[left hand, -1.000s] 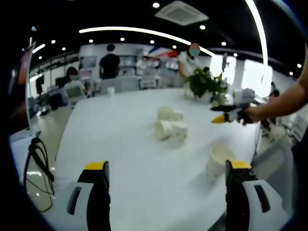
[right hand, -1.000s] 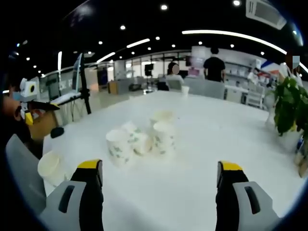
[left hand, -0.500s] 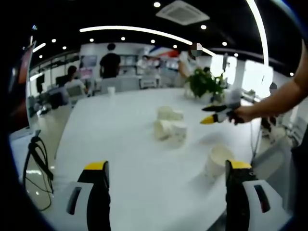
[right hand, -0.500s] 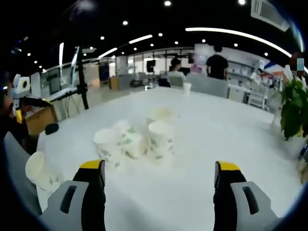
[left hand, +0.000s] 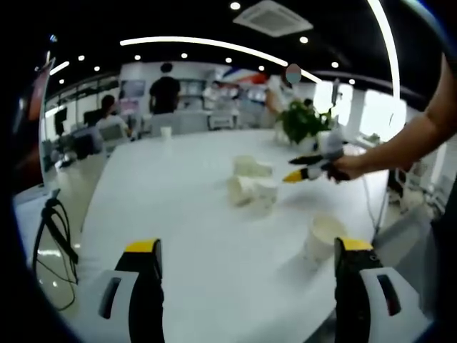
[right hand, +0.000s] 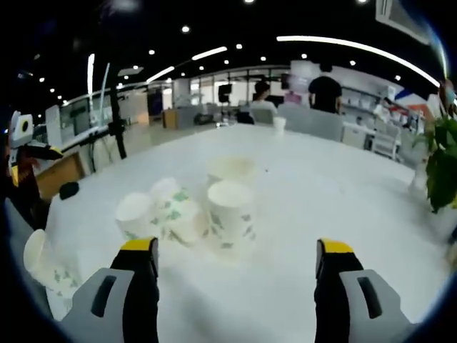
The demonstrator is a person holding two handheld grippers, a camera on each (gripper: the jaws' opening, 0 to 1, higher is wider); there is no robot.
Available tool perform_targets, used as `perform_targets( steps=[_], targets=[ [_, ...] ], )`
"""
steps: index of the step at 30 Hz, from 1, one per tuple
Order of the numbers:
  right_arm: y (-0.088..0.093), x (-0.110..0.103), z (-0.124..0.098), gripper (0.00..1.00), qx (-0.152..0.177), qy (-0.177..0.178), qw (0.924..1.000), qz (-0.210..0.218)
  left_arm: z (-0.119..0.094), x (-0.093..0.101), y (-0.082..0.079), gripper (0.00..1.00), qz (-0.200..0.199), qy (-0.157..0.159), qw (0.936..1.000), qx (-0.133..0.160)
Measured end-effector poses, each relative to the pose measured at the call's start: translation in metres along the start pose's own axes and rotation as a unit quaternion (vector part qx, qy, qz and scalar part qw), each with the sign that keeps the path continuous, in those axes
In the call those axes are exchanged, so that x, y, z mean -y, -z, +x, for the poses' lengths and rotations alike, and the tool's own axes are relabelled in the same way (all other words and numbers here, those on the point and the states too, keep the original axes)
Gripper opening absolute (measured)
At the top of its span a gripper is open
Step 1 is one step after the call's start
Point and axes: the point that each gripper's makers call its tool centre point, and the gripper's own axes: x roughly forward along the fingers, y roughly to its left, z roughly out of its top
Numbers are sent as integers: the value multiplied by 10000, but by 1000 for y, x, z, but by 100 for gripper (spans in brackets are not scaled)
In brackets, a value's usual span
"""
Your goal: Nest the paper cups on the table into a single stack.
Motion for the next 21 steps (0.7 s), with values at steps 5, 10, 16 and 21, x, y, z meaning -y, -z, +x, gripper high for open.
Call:
perform_targets(
  steps=[5,10,16,21],
  targets=[
    [2,1,14,84,-60,-36,10000,-48,4,4,5,100,-16,49,10000,-70],
    [5,7,24,78,-82,34,9999,-64,7,6,9,100,-38,87,9999,-127],
    [11,9,36,72,-177,-24,9996,-230,7,5,10,100,-41,64,9998,-168],
    [3,13,43,65,-86,-6,9999,-104,5,1,10,100,-56,10,9998,-167]
  ],
)
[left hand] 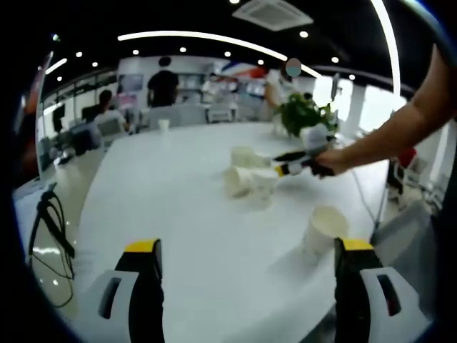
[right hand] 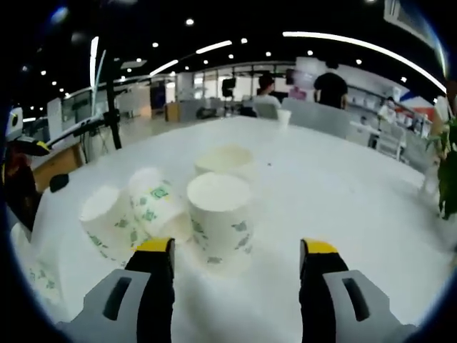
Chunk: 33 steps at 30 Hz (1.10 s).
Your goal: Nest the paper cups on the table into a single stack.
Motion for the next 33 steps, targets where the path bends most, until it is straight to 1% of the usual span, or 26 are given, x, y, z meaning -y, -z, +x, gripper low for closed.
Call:
perform_targets(
  steps=[2,3,5,7,12,16,21,25,33],
  targets=[
    [-4,-2,5,62,55,-75,9999,105,0,0,1,100,-1,4,10000,-20],
    [-5,-5,7,60,72,-156,9998,71,0,0,2,100,-3,7,10000,-29],
    [-4,-7,11,56,8,-199,9998,-54,1,0,3,100,-18,14,10000,-54],
    [-2,-10,15,52,-94,-247,9996,-36,1,-1,4,100,-59,14,10000,-53],
    [2,-13,20,46,-172,-326,9993,-64,2,0,3,100,-7,34,10000,-25],
    [3,-14,22,43,-202,-350,9992,-66,1,0,4,100,44,42,10000,-43],
    [0,-17,25,39,-183,-418,9989,-136,3,-5,5,100,67,46,9999,-84],
    [-5,-19,27,38,-143,-464,9986,-193,5,-6,2,100,85,68,9999,-57],
    [-7,-18,24,37,-93,-497,9985,-186,7,-4,1,100,101,93,9999,-65]
  ],
)
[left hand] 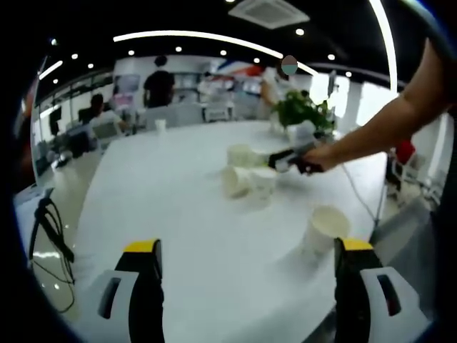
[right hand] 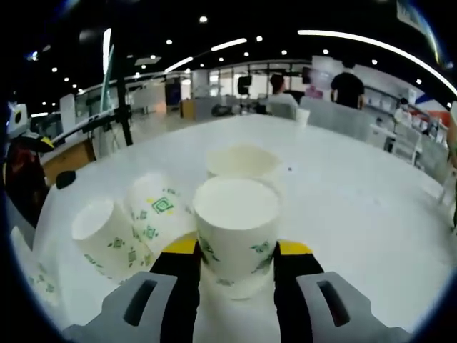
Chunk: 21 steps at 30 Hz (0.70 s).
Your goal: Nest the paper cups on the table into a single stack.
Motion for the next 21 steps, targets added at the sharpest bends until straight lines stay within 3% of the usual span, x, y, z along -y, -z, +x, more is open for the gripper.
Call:
perform_targets(
  steps=[9,21],
  targets=[
    [-2,-2,-11,37,-7,-37,10000,28,2,6,-1,100,122,124,9998,16],
    [-24,5,-26,36,118,2,9999,65,5,11,1,100,325,227,9991,-155]
  ],
)
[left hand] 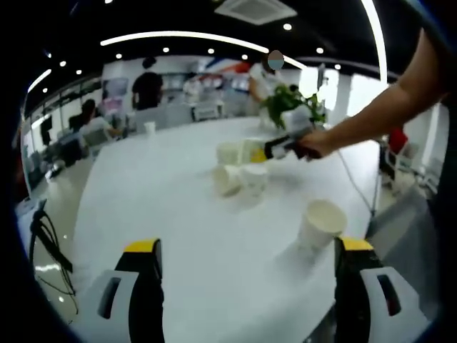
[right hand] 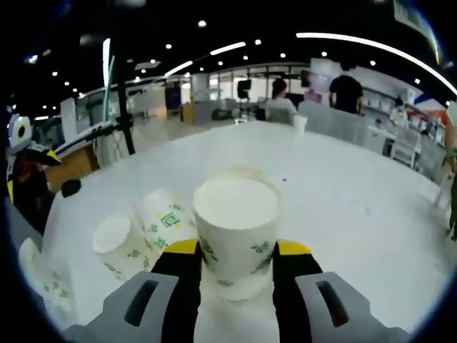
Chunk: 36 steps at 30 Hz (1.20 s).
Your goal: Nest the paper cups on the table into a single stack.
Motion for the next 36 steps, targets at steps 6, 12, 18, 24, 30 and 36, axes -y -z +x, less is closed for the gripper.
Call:
perform_targets(
  steps=[6,12,18,24,30,36],
  targets=[
    [-11,2,-9,36,-5,-4,10000,10,-1,0,0,100,49,-15,10000,-49],
    [-19,7,-22,36,-46,95,9999,-70,-1,-4,2,100,189,-28,9995,-250],
    [-43,11,-30,36,29,126,9998,-130,-1,-6,-2,100,210,-18,9995,-228],
    [-64,10,-37,36,138,135,9996,-217,-3,-3,-7,100,247,32,9994,-228],
    [-75,8,-47,36,218,151,9995,-195,-1,-2,-10,100,254,99,9992,-284],
    [-78,0,-54,37,222,77,9995,-231,-1,-3,-12,100,164,90,9993,-321]
  ],
)
